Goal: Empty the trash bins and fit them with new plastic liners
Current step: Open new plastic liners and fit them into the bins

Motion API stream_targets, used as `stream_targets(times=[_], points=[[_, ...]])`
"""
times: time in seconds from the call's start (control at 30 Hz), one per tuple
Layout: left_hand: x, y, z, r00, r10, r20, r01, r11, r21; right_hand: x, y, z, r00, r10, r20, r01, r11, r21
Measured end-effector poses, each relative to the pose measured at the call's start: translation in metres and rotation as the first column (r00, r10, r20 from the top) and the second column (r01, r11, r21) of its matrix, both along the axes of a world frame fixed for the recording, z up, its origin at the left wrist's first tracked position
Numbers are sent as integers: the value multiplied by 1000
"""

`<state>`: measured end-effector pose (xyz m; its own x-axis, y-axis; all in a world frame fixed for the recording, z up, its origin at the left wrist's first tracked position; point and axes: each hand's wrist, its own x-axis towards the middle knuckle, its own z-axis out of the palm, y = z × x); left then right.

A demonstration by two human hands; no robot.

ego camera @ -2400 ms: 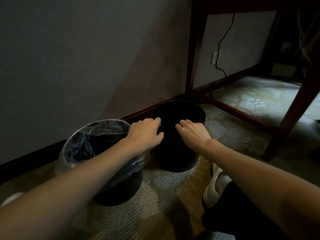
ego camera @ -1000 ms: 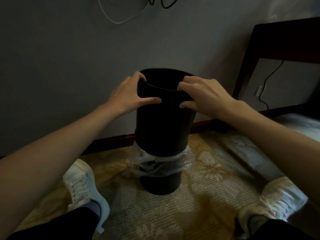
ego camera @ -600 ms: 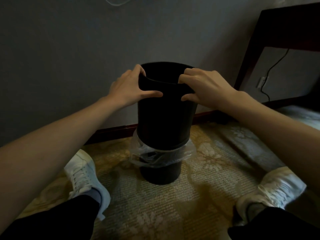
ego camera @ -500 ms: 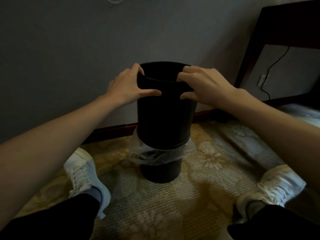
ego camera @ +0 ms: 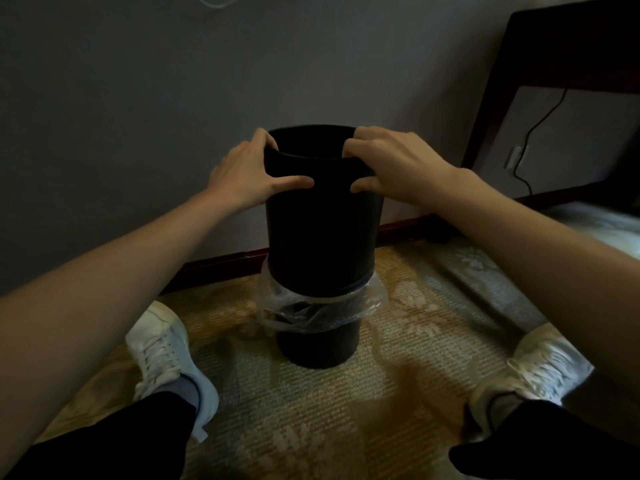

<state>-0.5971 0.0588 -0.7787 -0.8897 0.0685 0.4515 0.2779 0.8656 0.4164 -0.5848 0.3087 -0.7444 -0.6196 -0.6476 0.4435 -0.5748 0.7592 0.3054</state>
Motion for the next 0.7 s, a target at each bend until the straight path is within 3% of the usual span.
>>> stream_targets(times=[0.5,0.7], points=[[-2,-2,-3,1000,-19,23,19,1000,2,-4,0,-4,1000,9,-21,-9,1000,-9],[-1,3,1,999,-4,-48,3,1000,-27,-2,7,-1,1000,9,12,-9,1000,-2]])
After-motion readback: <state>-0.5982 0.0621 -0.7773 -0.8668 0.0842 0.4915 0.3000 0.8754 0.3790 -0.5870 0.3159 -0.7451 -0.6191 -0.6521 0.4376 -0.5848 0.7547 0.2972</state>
